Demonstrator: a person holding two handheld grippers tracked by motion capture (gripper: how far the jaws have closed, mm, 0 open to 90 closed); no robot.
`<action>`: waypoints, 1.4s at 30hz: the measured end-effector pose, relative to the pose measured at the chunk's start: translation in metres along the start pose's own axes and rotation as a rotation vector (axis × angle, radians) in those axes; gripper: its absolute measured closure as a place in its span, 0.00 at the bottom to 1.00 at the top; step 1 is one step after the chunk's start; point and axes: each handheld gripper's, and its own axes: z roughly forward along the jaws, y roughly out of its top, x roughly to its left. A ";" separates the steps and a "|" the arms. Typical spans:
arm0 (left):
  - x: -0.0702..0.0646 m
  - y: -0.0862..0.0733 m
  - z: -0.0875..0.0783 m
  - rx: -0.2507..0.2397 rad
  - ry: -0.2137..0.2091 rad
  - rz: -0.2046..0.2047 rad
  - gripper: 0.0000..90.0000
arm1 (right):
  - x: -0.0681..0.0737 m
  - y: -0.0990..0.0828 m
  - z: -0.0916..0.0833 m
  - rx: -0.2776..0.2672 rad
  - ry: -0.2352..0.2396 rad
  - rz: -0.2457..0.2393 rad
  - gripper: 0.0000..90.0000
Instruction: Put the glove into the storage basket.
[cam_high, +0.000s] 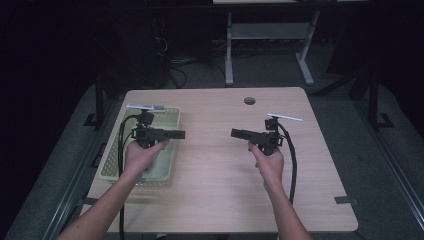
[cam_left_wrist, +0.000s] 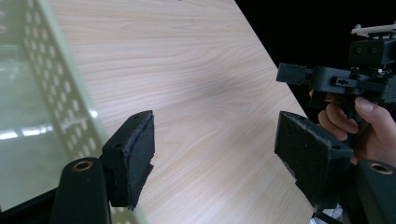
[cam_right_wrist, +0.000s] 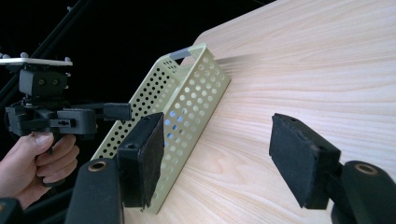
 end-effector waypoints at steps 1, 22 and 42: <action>-0.001 0.000 0.002 -0.003 -0.004 -0.009 0.32 | -0.002 -0.001 -0.001 -0.004 0.001 -0.001 0.39; -0.023 -0.001 0.035 0.028 -0.045 0.014 0.27 | -0.023 -0.009 -0.028 -0.031 -0.037 0.020 0.36; -0.039 -0.007 0.063 0.052 -0.099 0.037 0.26 | -0.043 -0.019 -0.053 -0.052 -0.060 0.048 0.35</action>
